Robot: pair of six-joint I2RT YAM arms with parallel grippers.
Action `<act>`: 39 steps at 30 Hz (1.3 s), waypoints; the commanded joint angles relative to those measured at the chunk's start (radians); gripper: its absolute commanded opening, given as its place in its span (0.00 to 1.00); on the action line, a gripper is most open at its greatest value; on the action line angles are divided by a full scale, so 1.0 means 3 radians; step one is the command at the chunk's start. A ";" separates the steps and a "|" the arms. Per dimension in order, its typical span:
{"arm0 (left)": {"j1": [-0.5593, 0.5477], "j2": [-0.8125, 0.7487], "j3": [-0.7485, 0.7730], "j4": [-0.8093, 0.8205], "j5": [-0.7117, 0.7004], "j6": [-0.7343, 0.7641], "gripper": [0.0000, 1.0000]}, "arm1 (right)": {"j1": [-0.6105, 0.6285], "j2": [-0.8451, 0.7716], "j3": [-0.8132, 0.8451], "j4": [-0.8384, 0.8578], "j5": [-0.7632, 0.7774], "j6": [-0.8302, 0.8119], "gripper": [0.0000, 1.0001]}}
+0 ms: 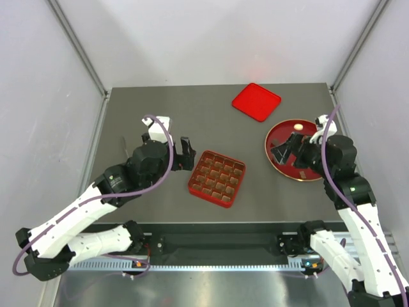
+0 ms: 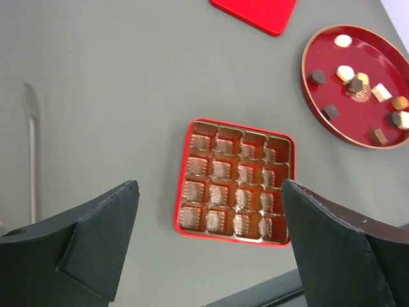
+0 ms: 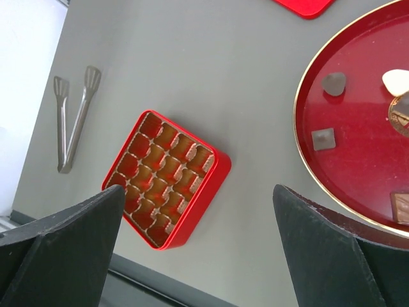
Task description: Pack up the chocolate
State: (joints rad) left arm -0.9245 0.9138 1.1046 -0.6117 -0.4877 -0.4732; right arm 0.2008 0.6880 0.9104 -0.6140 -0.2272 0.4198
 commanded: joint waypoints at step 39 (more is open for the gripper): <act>0.2621 0.2982 0.0552 -0.0057 0.0557 0.0059 0.54 | 0.0036 -0.0212 -0.0233 0.0656 -0.0547 0.0196 1.00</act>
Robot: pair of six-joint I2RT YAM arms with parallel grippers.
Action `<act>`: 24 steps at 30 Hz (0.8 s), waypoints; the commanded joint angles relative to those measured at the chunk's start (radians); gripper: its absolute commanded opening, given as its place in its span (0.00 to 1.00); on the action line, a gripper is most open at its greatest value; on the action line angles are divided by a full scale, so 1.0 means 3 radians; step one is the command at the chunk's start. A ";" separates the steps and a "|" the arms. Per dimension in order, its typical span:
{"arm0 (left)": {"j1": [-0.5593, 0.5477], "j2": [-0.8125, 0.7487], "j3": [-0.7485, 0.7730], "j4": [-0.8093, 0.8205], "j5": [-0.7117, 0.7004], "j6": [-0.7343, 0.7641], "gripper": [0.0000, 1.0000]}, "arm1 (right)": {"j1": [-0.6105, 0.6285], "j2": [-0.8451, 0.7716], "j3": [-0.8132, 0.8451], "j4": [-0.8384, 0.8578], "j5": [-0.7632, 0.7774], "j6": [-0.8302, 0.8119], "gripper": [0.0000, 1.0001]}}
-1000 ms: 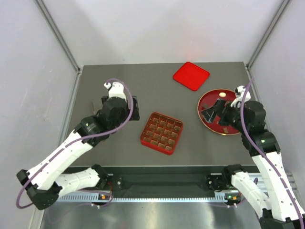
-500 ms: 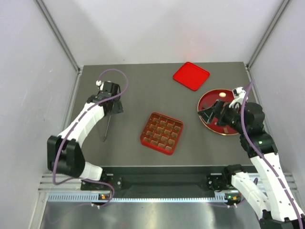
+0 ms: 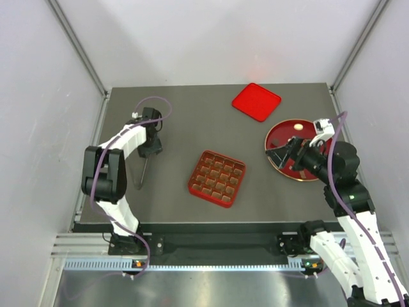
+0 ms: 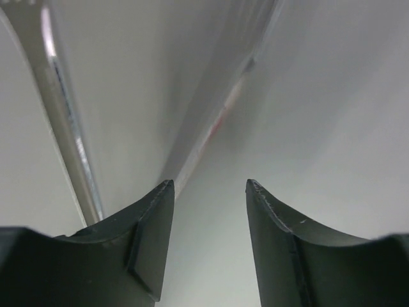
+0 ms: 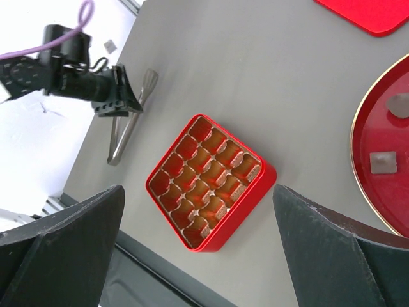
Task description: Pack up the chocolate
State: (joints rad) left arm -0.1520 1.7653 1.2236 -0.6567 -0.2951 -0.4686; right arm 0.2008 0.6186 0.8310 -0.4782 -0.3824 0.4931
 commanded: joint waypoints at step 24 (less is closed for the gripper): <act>0.0200 0.1217 0.1622 -0.0081 0.1167 0.0018 0.01 | 0.0046 0.0382 -0.0101 0.0438 -0.0029 0.0018 1.00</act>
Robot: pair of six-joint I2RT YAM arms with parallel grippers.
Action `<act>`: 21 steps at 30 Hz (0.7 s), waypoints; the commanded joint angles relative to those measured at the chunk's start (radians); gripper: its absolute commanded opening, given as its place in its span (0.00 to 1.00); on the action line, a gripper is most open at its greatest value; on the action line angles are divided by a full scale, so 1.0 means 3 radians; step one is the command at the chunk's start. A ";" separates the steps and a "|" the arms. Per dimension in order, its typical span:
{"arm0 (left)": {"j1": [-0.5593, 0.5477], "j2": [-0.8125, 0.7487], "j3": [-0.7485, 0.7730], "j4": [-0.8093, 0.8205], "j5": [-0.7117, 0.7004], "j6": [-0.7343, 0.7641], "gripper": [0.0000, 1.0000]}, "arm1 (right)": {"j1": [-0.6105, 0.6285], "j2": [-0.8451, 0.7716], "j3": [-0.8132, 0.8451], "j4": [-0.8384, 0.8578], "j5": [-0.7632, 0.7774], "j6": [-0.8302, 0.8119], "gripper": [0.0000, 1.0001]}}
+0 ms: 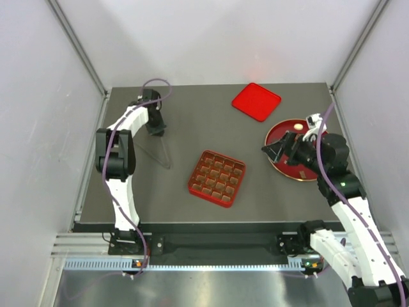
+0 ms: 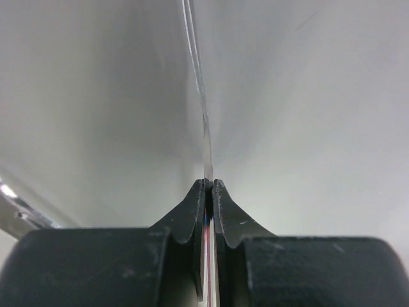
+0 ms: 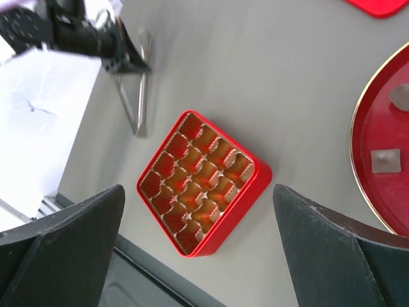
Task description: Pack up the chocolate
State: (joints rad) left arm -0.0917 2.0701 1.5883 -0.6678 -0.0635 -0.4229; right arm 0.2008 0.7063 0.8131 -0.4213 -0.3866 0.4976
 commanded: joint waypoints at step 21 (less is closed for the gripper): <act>-0.0185 0.1062 0.1557 0.0467 0.1357 -0.0749 0.19 | 0.1345 0.2282 0.1318 0.0622 0.1637 -0.0559 1.00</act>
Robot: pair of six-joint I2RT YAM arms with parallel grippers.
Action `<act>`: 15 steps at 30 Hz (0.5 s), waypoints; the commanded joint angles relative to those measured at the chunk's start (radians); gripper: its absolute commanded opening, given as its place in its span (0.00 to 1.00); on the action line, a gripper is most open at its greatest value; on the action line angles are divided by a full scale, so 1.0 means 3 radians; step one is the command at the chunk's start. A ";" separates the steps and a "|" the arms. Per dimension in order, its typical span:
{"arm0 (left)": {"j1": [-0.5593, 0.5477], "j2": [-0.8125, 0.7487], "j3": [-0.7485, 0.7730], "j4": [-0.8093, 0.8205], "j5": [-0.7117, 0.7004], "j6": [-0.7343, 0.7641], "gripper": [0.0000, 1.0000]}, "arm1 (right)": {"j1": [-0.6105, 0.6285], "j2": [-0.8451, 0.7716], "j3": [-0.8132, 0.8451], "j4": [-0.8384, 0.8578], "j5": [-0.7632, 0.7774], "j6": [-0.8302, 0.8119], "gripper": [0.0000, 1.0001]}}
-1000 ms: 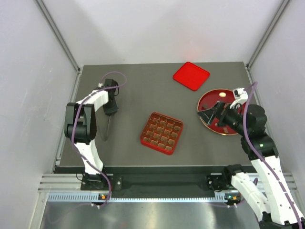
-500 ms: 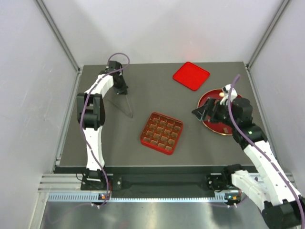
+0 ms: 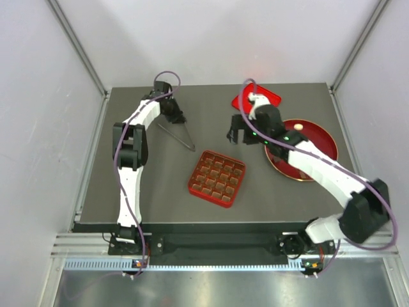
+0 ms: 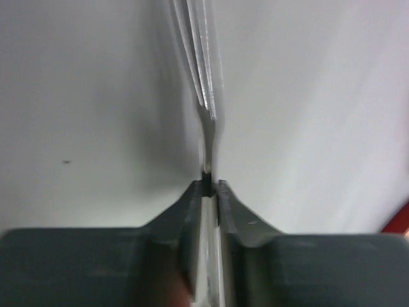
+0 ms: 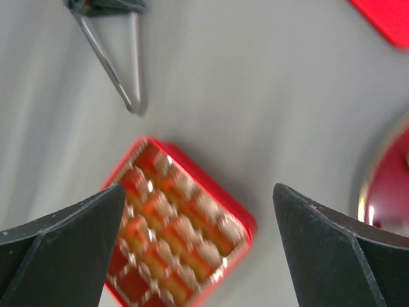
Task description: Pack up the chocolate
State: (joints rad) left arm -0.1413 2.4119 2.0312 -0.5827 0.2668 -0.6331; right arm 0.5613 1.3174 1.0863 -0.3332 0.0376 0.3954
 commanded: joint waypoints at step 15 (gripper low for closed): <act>0.0026 -0.1922 -0.0859 0.0224 -0.0220 0.0111 0.76 | 0.0399 0.2229 0.2354 0.0447 0.0136 -0.0469 1.00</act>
State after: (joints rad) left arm -0.1360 1.9907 1.8286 -0.5812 0.2062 -0.6025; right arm 0.6510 1.9068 1.6405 -0.2001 0.0647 0.2783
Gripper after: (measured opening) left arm 0.757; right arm 0.996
